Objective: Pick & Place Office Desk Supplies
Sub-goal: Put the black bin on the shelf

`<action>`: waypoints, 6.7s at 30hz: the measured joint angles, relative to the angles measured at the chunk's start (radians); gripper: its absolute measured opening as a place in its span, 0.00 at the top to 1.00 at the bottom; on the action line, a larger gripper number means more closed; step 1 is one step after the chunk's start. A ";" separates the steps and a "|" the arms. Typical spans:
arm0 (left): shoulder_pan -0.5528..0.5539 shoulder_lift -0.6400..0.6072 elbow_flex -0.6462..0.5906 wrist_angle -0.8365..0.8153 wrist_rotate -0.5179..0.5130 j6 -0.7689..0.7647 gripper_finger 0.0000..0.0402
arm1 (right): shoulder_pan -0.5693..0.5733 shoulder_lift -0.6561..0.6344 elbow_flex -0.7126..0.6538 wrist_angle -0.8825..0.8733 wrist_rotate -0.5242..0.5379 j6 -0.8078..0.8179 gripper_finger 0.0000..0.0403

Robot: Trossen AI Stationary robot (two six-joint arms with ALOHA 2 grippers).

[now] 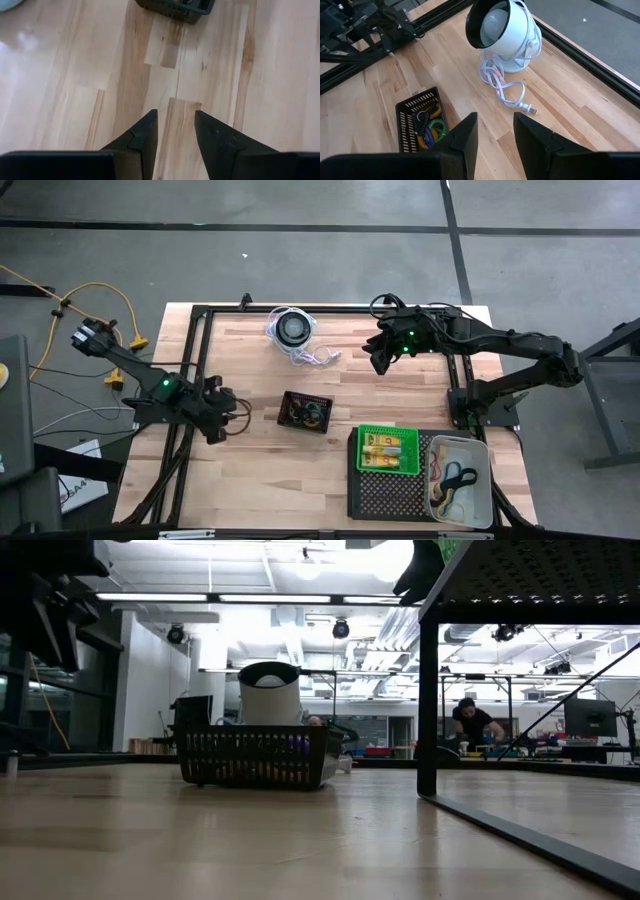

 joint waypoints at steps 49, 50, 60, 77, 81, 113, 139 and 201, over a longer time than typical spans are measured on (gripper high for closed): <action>0.009 0.005 -0.001 0.033 0.009 0.000 0.69 | 0.053 0.171 0.000 0.291 -0.160 -0.049 0.72; 0.009 0.005 -0.001 0.033 0.009 0.000 0.69 | 0.060 0.192 0.000 0.317 -0.161 -0.050 0.72; 0.009 0.005 -0.001 0.035 0.009 0.000 0.69 | 0.106 0.435 0.264 0.224 -0.152 -0.164 0.72; 0.008 0.005 -0.001 0.035 0.008 0.000 0.69 | 0.205 0.778 0.577 -0.067 0.056 -0.287 0.72; 0.008 0.005 -0.001 0.035 0.008 0.000 0.69 | 0.232 0.815 0.577 -0.093 0.087 -0.280 0.72; 0.009 0.007 -0.001 0.059 0.008 0.000 0.69 | 0.248 0.937 0.571 -0.246 0.083 -0.145 0.74; 0.009 0.007 -0.001 0.058 0.008 0.000 0.69 | 0.233 0.936 0.523 -0.257 0.028 -0.122 0.98; 0.009 0.007 -0.001 0.112 0.008 0.000 0.69 | 0.248 0.512 0.736 -0.648 -0.418 -0.047 0.99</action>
